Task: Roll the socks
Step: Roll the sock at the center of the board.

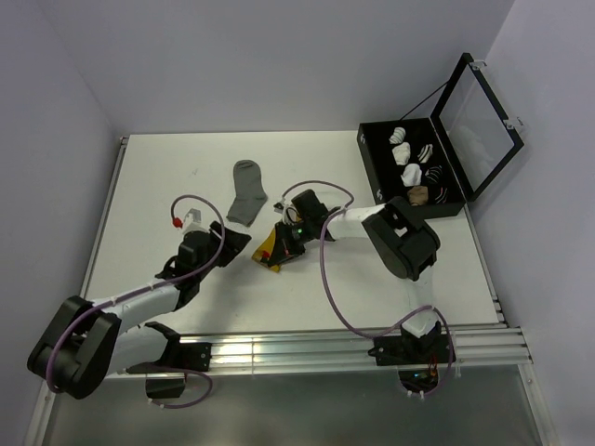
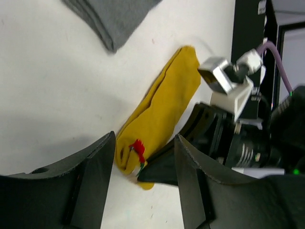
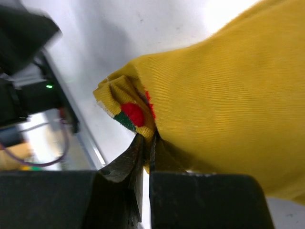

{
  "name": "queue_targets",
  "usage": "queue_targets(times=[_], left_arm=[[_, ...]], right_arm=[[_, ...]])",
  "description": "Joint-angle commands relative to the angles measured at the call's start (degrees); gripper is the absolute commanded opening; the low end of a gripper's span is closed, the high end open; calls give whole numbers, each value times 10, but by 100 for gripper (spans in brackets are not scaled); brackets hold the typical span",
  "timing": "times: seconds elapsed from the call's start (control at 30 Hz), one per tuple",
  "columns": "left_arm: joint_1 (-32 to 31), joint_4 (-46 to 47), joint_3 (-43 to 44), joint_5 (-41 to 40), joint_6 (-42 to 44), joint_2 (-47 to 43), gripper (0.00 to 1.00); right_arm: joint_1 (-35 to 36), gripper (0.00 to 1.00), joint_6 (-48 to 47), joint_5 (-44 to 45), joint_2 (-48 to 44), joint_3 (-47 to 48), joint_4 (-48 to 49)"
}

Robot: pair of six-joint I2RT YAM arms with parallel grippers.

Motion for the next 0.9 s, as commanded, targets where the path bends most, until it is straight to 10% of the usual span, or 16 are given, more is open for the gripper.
queue_targets(times=[0.0, 0.67, 0.87], left_arm=[[-21, 56, -15, 12, -9, 1, 57], [-93, 246, 1, 32, -21, 187, 50], [-94, 182, -7, -12, -16, 116, 57]], right_arm=[[-17, 0, 64, -58, 43, -3, -10], [-54, 0, 117, -84, 70, -17, 33], [-57, 0, 111, -80, 69, -17, 31]])
